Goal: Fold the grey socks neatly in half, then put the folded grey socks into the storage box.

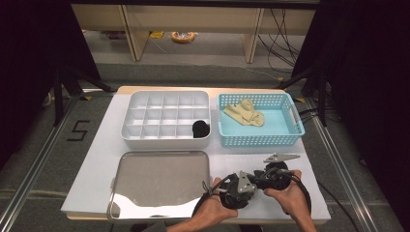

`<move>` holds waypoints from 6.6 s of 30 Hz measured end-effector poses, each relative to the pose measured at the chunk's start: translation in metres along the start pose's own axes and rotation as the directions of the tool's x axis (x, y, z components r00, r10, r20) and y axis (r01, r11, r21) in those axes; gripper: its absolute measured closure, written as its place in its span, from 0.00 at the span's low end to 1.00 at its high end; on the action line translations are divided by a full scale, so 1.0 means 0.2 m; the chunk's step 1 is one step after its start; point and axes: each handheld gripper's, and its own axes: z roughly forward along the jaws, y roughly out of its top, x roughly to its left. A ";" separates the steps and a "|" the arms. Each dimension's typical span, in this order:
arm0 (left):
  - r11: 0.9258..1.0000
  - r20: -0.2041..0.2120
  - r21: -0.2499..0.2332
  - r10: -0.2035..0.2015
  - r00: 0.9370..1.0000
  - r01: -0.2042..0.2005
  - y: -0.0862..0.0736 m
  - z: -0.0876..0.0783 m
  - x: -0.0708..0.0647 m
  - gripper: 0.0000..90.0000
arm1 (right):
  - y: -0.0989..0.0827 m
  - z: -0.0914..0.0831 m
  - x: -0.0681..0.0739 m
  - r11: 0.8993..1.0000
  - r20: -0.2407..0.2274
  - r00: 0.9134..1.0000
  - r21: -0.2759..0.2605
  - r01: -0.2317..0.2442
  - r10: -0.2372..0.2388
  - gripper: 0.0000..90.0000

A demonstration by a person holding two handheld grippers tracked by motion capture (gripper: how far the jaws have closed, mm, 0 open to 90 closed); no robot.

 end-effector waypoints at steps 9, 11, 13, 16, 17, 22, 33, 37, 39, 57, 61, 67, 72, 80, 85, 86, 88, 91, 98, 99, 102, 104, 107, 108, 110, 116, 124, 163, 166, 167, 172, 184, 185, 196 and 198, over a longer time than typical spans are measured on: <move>1.000 0.004 -0.004 0.000 1.000 0.000 0.00 -0.01 0.00 0.82 | -0.01 0.07 -0.07 0.991 -0.053 0.990 0.029 -0.128 0.130 0.61; 1.000 0.011 -0.006 -0.007 1.000 0.007 -0.01 -0.02 0.00 0.81 | -0.01 0.10 -0.08 0.990 -0.129 0.982 0.014 -0.140 0.141 0.62; 1.000 0.018 -0.011 -0.022 1.000 0.023 -0.02 -0.04 0.01 0.79 | -0.02 0.12 -0.08 0.986 -0.141 0.976 0.023 -0.162 0.164 0.63; 0.999 0.034 -0.019 -0.047 0.998 0.048 -0.02 -0.08 0.03 0.78 | -0.02 0.12 -0.07 0.988 -0.133 0.979 0.023 -0.155 0.156 0.65; 0.999 0.054 -0.017 -0.038 0.998 0.039 -0.04 -0.15 0.06 0.78 | -0.02 0.12 -0.07 0.988 -0.130 0.979 0.023 -0.154 0.156 0.65; 0.996 0.050 -0.010 -0.086 0.995 0.086 -0.12 -0.31 0.13 0.75 | -0.02 0.12 -0.07 0.990 -0.138 0.980 0.027 -0.139 0.141 0.68; 0.984 0.008 -0.028 -0.176 0.984 0.176 -0.31 -0.51 0.30 0.69 | -0.01 0.13 -0.06 0.993 -0.118 0.986 0.039 -0.115 0.119 0.79; 0.982 0.004 -0.031 -0.188 0.982 0.188 -0.34 -0.54 0.35 0.67 | 0.00 0.11 -0.04 0.994 -0.110 0.988 0.014 -0.106 0.107 0.80; 0.977 -0.009 -0.038 -0.208 0.978 0.208 -0.36 -0.56 0.37 0.65 | 0.01 0.09 -0.01 0.996 -0.119 0.989 -0.007 -0.090 0.088 0.80; 0.953 -0.085 -0.034 -0.302 0.949 0.301 -0.50 -0.70 0.50 0.44 | 0.13 -0.05 0.06 0.993 -0.039 0.999 -0.115 -0.006 0.001 0.80; 0.956 -0.101 -0.028 -0.292 0.951 0.290 -0.52 -0.72 0.51 0.42 | 0.16 -0.04 0.06 0.989 -0.048 0.998 -0.143 0.037 -0.044 0.80; 0.956 -0.115 -0.017 -0.293 0.949 0.293 -0.55 -0.74 0.52 0.40 | 0.23 -0.04 0.10 0.990 -0.055 0.998 -0.142 0.026 -0.034 0.80; 0.951 -0.127 -0.023 -0.308 0.943 0.307 -0.57 -0.75 0.53 0.38 | 0.31 -0.02 0.12 0.984 -0.045 0.995 -0.163 0.077 -0.085 0.79; 0.950 -0.148 -0.024 -0.313 0.938 0.313 -0.60 -0.78 0.54 0.34 | 0.47 0.00 0.18 0.980 -0.035 0.991 -0.156 0.121 -0.128 0.79; 0.945 -0.156 -0.028 -0.325 0.933 0.325 -0.60 -0.79 0.55 0.31 | 0.53 0.03 0.20 0.977 -0.038 0.987 -0.153 0.148 -0.155 0.79; 0.945 -0.156 -0.028 -0.325 0.933 0.325 -0.60 -0.79 0.55 0.30 | 0.53 0.03 0.20 0.977 -0.038 0.987 -0.153 0.148 -0.155 0.79; 0.946 -0.150 -0.025 -0.324 0.934 0.324 -0.61 -0.79 0.55 0.30 | 0.56 0.04 0.21 0.977 -0.040 0.986 -0.148 0.153 -0.160 0.79; 0.945 -0.153 -0.024 -0.326 0.933 0.327 -0.61 -0.79 0.54 0.29 | 0.58 0.05 0.22 0.975 -0.035 0.985 -0.154 0.161 -0.168 0.79; 0.947 -0.156 -0.031 -0.321 0.934 0.320 -0.62 -0.81 0.54 0.29 | 0.64 0.06 0.25 0.968 -0.048 0.982 -0.180 0.172 -0.183 0.79; 0.945 -0.166 -0.034 -0.326 0.931 0.325 -0.62 -0.81 0.54 0.29 | 0.65 0.07 0.25 0.967 -0.055 0.980 -0.185 0.177 -0.190 0.79; 0.945 -0.160 -0.040 -0.327 0.931 0.325 -0.62 -0.81 0.54 0.29 | 0.67 0.07 0.27 0.970 -0.061 0.981 -0.177 0.169 -0.182 0.79; 0.946 -0.172 -0.026 -0.322 0.931 0.322 -0.63 -0.82 0.54 0.29 | 0.71 0.08 0.29 0.965 -0.064 0.979 -0.188 0.180 -0.195 0.79; 0.945 -0.164 -0.036 -0.325 0.931 0.324 -0.63 -0.82 0.53 0.28 | 0.74 0.09 0.31 0.965 -0.065 0.978 -0.187 0.183 -0.198 0.79; 0.945 -0.164 -0.036 -0.325 0.931 0.324 -0.63 -0.82 0.53 0.28 | 0.74 0.09 0.31 0.965 -0.065 0.978 -0.187 0.183 -0.198 0.79; 0.947 -0.164 -0.032 -0.319 0.933 0.318 -0.63 -0.82 0.53 0.26 | 0.77 0.11 0.32 0.963 -0.068 0.976 -0.191 0.192 -0.209 0.79; 0.951 -0.164 -0.023 -0.307 0.937 0.308 -0.64 -0.82 0.52 0.23 | 0.84 0.13 0.36 0.956 -0.074 0.970 -0.203 0.211 -0.230 0.79; 0.953 -0.166 -0.027 -0.302 0.939 0.301 -0.64 -0.83 0.51 0.23 | 0.96 0.19 0.42 0.943 -0.053 0.961 -0.214 0.254 -0.271 0.79; 0.959 -0.148 -0.022 -0.282 0.948 0.282 -0.64 -0.83 0.49 0.23 | 1.14 0.74 0.53 0.950 0.087 0.955 -0.111 0.293 -0.284 0.72; 0.959 -0.146 -0.022 -0.283 0.948 0.283 -0.64 -0.83 0.49 0.24 | 1.13 0.75 0.55 0.948 0.082 0.950 -0.082 0.309 -0.302 0.72; 0.956 -0.139 -0.030 -0.292 0.946 0.291 -0.64 -0.83 0.48 0.24 | 1.12 0.76 0.56 0.947 0.079 0.948 -0.074 0.313 -0.307 0.71; 0.957 -0.139 -0.032 -0.289 0.947 0.288 -0.63 -0.83 0.48 0.24 | 1.11 0.75 0.57 0.948 0.059 0.950 -0.064 0.310 -0.307 0.64; 0.960 -0.139 -0.021 -0.280 0.950 0.280 -0.63 -0.83 0.48 0.24 | 1.11 0.71 0.55 0.957 0.050 0.956 0.032 0.289 -0.290 0.78; 0.959 -0.139 -0.023 -0.283 0.949 0.282 -0.63 -0.83 0.48 0.24 | 1.10 0.73 0.55 0.946 0.044 0.945 0.038 0.322 -0.324 0.77; 0.960 -0.139 -0.027 -0.281 0.950 0.280 -0.63 -0.84 0.48 0.24 | 1.14 0.63 0.53 0.963 0.004 0.964 -0.043 0.266 -0.266 0.75; 0.957 -0.139 -0.032 -0.290 0.947 0.289 -0.63 -0.83 0.48 0.24 | 1.14 0.64 0.52 0.960 0.003 0.961 -0.033 0.276 -0.276 0.78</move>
